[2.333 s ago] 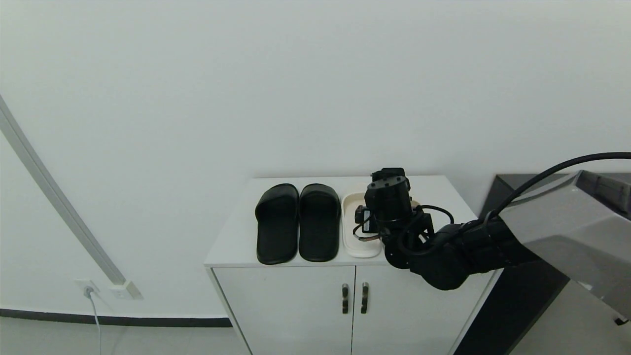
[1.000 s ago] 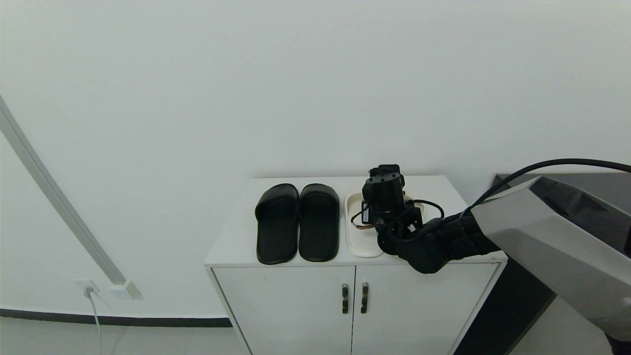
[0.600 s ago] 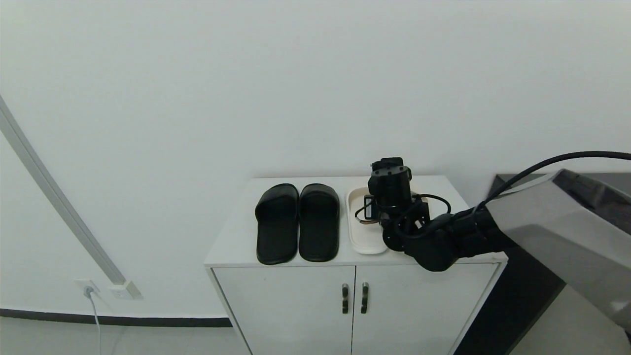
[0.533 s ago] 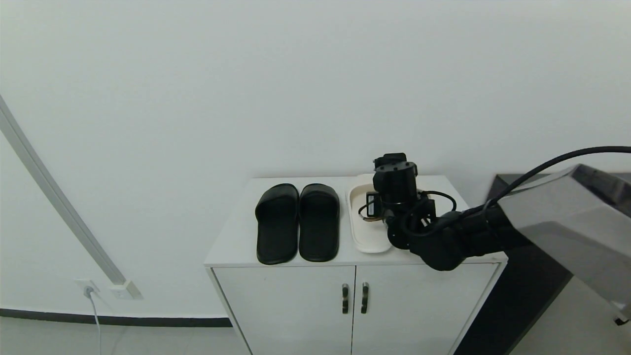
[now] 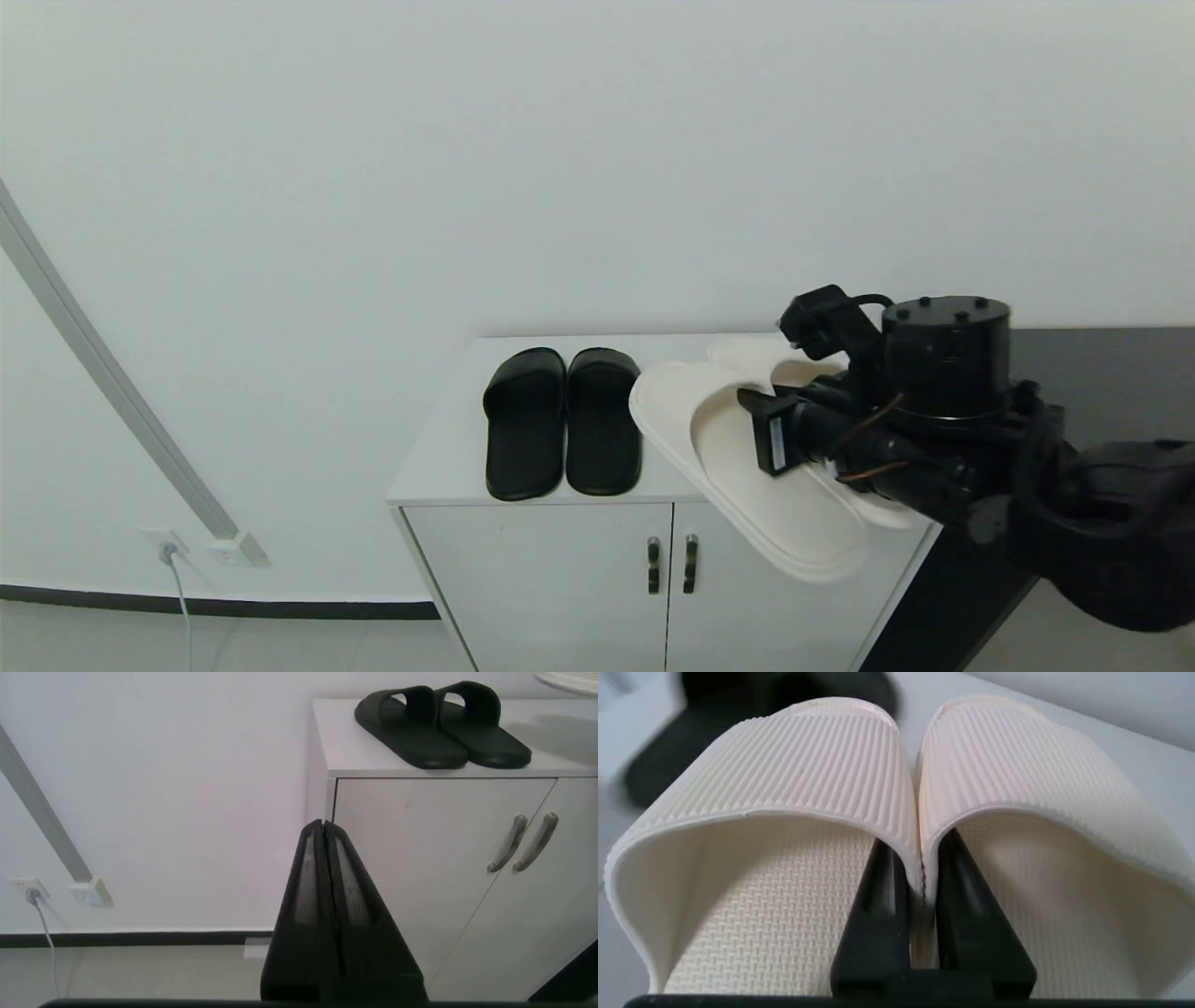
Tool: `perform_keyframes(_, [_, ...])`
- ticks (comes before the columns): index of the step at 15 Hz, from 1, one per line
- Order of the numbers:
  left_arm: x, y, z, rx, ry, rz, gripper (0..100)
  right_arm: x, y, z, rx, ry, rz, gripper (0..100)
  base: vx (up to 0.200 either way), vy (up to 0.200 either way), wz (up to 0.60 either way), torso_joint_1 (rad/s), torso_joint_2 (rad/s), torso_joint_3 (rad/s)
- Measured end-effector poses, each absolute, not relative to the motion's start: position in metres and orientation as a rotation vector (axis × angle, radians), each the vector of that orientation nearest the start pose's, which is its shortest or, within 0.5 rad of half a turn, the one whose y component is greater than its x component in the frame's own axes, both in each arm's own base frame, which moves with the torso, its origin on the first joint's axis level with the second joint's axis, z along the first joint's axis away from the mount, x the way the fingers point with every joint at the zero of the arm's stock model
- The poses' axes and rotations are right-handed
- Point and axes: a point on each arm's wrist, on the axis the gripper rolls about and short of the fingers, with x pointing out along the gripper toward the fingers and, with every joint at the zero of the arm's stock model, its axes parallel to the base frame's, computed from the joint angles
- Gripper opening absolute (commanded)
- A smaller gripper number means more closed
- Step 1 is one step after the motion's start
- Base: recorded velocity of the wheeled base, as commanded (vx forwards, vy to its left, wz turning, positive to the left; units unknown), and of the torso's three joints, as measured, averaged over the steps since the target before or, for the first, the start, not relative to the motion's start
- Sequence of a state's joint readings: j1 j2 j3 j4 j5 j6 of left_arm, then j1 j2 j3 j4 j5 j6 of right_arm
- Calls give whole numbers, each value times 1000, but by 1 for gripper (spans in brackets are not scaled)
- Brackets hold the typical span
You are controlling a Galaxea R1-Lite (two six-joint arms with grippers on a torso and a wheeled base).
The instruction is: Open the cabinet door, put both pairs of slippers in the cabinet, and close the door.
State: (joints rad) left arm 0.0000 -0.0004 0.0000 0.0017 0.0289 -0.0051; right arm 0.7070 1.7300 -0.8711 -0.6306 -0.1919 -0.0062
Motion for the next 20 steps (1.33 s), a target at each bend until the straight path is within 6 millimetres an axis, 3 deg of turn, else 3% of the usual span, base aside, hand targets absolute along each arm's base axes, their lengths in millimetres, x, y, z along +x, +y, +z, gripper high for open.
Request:
perform_keyframes(4, [-23,1,75,-2,1,28,0,195,170,198,-149,172,818,0,0,0,0,0,0,0])
perform_keyframes(7, [-23,1,75,-2,1,27,0,178,158,198,-151,165,883,0,0,0,0,0,0,0])
perform_keyframes(10, [-23,1,75,-2,1,26,0,174,156,197,-152,165,888,0,0,0,0,0,0,0])
perform_keyframes(20, [-23,1,75,-3,1,26,0,175,159,191,-158,188,898,0,-180,0,0,-4,2,1])
